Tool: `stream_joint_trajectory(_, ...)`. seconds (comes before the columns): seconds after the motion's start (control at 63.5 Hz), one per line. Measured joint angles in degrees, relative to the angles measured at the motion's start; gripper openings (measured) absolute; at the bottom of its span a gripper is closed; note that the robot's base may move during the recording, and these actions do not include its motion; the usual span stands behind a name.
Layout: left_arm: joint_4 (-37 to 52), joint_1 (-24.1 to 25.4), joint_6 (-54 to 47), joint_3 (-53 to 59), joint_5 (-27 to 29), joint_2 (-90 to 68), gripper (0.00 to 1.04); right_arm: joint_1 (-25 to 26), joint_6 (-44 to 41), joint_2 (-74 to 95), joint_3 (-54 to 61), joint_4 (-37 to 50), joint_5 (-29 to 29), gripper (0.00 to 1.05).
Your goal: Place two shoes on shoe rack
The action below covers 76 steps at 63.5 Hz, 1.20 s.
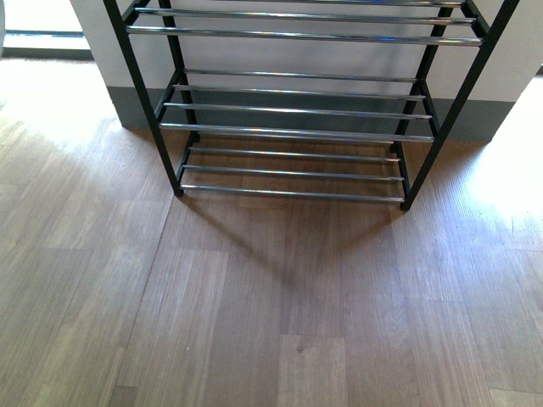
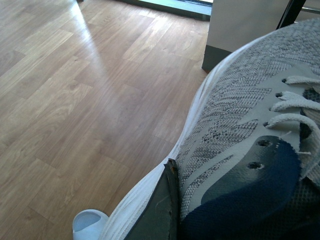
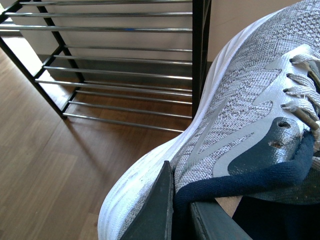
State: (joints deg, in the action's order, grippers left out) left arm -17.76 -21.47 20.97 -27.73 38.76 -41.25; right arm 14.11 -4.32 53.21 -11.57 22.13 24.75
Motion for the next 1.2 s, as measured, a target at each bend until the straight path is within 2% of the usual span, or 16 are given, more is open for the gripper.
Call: stream_joint_trajectory(1.196,0.0,0.0,0.0,0.0,0.0,0.0,0.02,0.0,0.0,0.0,0.0,0.0,0.1,0.01)
